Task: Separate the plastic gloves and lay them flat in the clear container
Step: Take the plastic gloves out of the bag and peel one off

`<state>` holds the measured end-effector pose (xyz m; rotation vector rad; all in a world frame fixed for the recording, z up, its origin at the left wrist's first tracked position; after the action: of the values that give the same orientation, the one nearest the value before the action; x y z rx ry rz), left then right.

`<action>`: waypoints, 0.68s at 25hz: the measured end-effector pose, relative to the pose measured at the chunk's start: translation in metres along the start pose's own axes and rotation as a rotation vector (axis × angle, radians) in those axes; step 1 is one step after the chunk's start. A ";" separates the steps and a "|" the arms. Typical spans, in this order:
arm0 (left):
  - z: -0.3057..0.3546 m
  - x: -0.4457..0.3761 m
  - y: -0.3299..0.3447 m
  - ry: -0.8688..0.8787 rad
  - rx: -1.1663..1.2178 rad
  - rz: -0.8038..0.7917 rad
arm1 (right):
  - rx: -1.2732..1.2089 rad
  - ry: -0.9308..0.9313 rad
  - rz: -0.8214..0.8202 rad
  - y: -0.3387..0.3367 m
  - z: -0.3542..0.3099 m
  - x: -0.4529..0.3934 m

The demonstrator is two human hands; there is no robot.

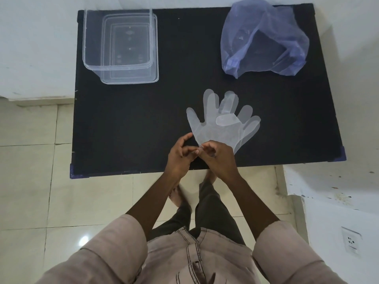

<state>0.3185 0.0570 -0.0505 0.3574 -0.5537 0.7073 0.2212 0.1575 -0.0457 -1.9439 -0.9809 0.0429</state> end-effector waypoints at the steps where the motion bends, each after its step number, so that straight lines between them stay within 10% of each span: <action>1: 0.001 -0.001 0.001 0.011 -0.021 0.005 | 0.002 0.012 0.010 0.000 -0.001 -0.001; 11: -0.001 -0.003 -0.007 -0.041 -0.062 0.305 | -0.036 0.178 0.180 -0.020 0.013 -0.013; 14: 0.005 0.010 -0.002 0.332 -0.481 0.418 | 0.011 0.179 0.158 -0.029 0.011 -0.017; 17: -0.010 0.026 0.018 0.815 -0.984 0.084 | 0.008 0.182 0.114 -0.030 0.013 -0.019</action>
<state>0.3256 0.0879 -0.0408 -0.8522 -0.0828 0.5231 0.1845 0.1619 -0.0370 -1.9570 -0.7495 -0.0641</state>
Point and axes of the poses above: each hand's wrist, its own x-axis away from the middle knuckle, its own y-axis out of the palm, z = x × y, the point moved 1 cm from there along -x, towards the middle knuckle, and after that the axes turned 12 degrees about x, right-handed, at the moved point
